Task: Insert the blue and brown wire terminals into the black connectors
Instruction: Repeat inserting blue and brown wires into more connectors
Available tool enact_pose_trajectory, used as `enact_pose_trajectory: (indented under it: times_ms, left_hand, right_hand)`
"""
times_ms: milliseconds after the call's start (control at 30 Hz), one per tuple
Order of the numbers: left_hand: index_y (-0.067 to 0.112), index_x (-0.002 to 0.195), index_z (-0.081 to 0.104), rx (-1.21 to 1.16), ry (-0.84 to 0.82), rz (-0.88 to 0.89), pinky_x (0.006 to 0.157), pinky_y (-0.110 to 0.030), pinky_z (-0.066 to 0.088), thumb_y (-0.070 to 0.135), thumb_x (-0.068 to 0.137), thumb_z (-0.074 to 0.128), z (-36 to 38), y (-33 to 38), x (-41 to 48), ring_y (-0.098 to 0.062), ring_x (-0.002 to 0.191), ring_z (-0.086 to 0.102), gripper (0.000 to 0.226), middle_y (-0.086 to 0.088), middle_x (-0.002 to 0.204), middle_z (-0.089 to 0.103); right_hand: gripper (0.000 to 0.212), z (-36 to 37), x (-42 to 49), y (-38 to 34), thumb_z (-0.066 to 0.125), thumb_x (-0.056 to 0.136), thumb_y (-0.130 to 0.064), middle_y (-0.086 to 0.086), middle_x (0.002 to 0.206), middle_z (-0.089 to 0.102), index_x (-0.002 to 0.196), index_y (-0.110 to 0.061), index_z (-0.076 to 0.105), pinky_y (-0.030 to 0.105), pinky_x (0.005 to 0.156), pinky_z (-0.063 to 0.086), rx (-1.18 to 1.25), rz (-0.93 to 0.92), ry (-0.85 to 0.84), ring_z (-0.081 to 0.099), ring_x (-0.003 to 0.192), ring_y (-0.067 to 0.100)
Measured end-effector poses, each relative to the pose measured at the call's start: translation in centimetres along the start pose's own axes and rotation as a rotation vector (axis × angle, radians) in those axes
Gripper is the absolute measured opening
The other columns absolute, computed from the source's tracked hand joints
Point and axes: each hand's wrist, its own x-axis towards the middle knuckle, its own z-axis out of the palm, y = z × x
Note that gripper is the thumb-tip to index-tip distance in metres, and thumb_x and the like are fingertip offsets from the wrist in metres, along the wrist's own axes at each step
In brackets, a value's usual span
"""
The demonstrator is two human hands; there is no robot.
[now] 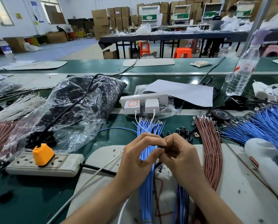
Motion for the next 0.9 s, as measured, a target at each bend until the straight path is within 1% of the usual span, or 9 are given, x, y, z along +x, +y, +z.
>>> enact_pose_trajectory:
  times_ms: [100,133,267,400,467,600,700,767,900]
  left_hand:
    - [0.023,0.099,0.065,-0.004,0.023,-0.006,0.083,-0.030,0.051,0.011,0.087,0.066,0.03,0.08,-0.02,-0.021,0.095,0.065,0.018,0.002,0.100,0.065]
    - [0.022,0.099,0.065,-0.008,0.028,-0.006,0.083,-0.030,0.051,0.012,0.087,0.066,0.02,0.12,0.00,-0.021,0.094,0.065,0.017,0.002,0.099,0.065]
    - [0.025,0.102,0.064,-0.016,0.044,-0.007,0.082,-0.033,0.053,0.011,0.085,0.067,0.18,0.19,-0.13,-0.020,0.092,0.066,0.022,0.004,0.098,0.066]
    - [0.040,0.116,0.056,-0.013,0.078,-0.121,0.088,-0.027,0.051,0.015,0.081,0.067,0.46,0.39,-0.30,-0.016,0.093,0.067,0.044,0.010,0.096,0.068]
    - [0.036,0.116,0.059,0.041,0.058,-0.102,0.087,-0.025,0.051,0.017,0.082,0.067,0.35,0.41,-0.23,-0.012,0.093,0.066,0.039,0.011,0.097,0.067]
    - [0.018,0.108,0.068,0.135,0.030,-0.014,0.083,-0.019,0.049,0.009,0.082,0.070,0.13,0.48,-0.02,-0.010,0.092,0.064,0.027,0.005,0.099,0.064]
    - [0.014,0.104,0.070,0.135,0.028,-0.029,0.083,-0.023,0.050,0.007,0.081,0.070,0.08,0.57,0.03,-0.013,0.091,0.064,0.024,0.001,0.099,0.063]
    - [0.014,0.103,0.070,0.133,0.025,-0.029,0.084,-0.024,0.050,0.006,0.081,0.070,0.02,0.70,0.06,-0.014,0.092,0.064,0.024,0.001,0.099,0.062]
    - [0.016,0.105,0.069,0.141,0.017,-0.037,0.086,-0.026,0.050,0.004,0.080,0.069,-0.02,1.00,0.17,-0.013,0.095,0.063,0.027,-0.002,0.100,0.062]
  right_hand:
    - [0.028,0.07,-0.22,-0.20,0.074,0.076,0.004,-0.008,0.064,0.063,0.074,-0.020,0.059,0.015,0.056,0.046,-0.049,-0.040,0.053,0.060,0.057,0.005]
    - [0.027,0.12,-0.24,-0.25,0.074,0.076,0.002,-0.008,0.065,0.065,0.074,-0.021,0.060,0.015,0.055,0.048,-0.075,-0.057,0.071,0.062,0.058,0.005]
    - [0.017,0.45,-0.34,-0.20,0.073,0.077,0.004,0.002,0.067,0.066,0.073,-0.008,0.061,0.036,0.060,0.055,-0.091,-0.063,0.094,0.066,0.063,0.015]
    - [0.017,0.46,-0.30,-0.06,0.072,0.078,0.005,0.002,0.074,0.068,0.073,-0.006,0.061,0.036,0.062,0.053,-0.111,-0.081,0.091,0.063,0.066,0.016]
    - [0.015,0.46,-0.28,0.01,0.071,0.078,0.007,0.001,0.075,0.067,0.075,-0.004,0.061,0.035,0.062,0.053,-0.143,-0.105,0.084,0.063,0.066,0.016]
    - [0.037,0.43,-0.26,0.15,0.070,0.075,0.012,-0.006,0.067,0.060,0.072,-0.022,0.056,0.018,0.056,0.046,-0.172,-0.124,0.107,0.055,0.058,0.006]
    - [0.031,0.41,-0.24,0.12,0.069,0.076,0.013,-0.005,0.068,0.061,0.075,-0.016,0.058,0.015,0.057,0.045,-0.161,-0.134,0.098,0.056,0.059,0.006]
    - [0.030,0.40,-0.24,0.02,0.069,0.075,0.013,-0.003,0.071,0.062,0.076,-0.015,0.059,0.017,0.058,0.046,-0.163,-0.148,0.106,0.057,0.062,0.008]
    - [0.027,0.35,-0.27,-0.09,0.069,0.076,0.014,0.003,0.074,0.064,0.078,-0.012,0.060,0.029,0.062,0.052,-0.163,-0.156,0.109,0.061,0.067,0.017]
